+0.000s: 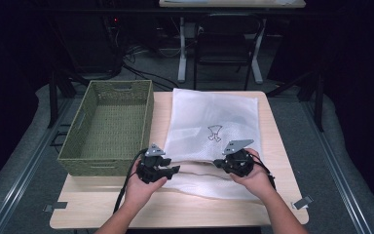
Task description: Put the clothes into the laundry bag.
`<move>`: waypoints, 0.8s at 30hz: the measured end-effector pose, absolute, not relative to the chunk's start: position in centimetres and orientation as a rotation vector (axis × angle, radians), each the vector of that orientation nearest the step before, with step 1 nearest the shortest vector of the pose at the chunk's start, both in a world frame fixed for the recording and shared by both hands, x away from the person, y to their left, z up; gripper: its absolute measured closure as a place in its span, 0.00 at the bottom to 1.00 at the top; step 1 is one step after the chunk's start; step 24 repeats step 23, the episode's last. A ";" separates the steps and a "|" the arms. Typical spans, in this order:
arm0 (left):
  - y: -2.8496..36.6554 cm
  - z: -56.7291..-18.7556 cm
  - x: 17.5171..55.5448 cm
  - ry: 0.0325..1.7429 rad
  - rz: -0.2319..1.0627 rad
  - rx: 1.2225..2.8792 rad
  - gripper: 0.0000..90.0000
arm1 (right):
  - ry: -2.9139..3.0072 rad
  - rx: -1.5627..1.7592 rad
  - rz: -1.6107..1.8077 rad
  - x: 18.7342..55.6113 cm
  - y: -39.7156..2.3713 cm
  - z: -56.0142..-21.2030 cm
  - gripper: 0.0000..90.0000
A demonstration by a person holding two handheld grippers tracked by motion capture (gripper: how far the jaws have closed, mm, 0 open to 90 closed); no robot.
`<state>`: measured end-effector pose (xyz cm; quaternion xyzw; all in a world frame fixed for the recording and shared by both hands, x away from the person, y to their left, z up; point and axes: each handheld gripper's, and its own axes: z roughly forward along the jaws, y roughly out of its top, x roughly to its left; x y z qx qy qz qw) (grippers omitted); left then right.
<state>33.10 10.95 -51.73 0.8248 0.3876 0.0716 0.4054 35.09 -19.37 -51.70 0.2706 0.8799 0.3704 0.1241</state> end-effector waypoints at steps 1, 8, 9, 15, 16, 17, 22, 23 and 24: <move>11.1 -51.8 33.0 0.972 0.186 2.079 0.58 | 2.565 0.797 1.081 35.1 -19.4 -51.8 0.99; 12.4 -52.2 32.2 0.972 0.170 2.105 0.58 | 2.551 0.815 1.096 35.2 -19.6 -51.9 0.84; 12.7 -52.2 32.2 0.969 0.178 2.105 0.57 | 2.547 0.826 1.114 35.2 -19.7 -51.8 0.82; 14.4 -52.3 31.8 0.995 0.199 2.092 0.56 | 2.460 0.855 1.178 35.2 -20.0 -51.2 0.59; 14.8 -52.4 31.7 1.002 0.198 2.089 0.56 | 2.449 0.858 1.185 35.2 -20.0 -51.2 0.55; 15.1 -52.4 31.6 1.004 0.197 2.094 0.55 | 2.437 0.862 1.195 35.2 -20.1 -51.1 0.53; 16.7 -52.9 31.2 1.024 0.212 2.075 0.53 | 2.404 0.860 1.212 35.1 -20.1 -50.9 0.47; 17.0 -53.0 31.1 1.035 0.215 2.071 0.53 | 2.396 0.858 1.216 35.1 -20.1 -50.9 0.47; 17.0 -53.0 31.1 1.035 0.215 2.071 0.53 | 2.396 0.858 1.216 35.1 -20.1 -50.9 0.47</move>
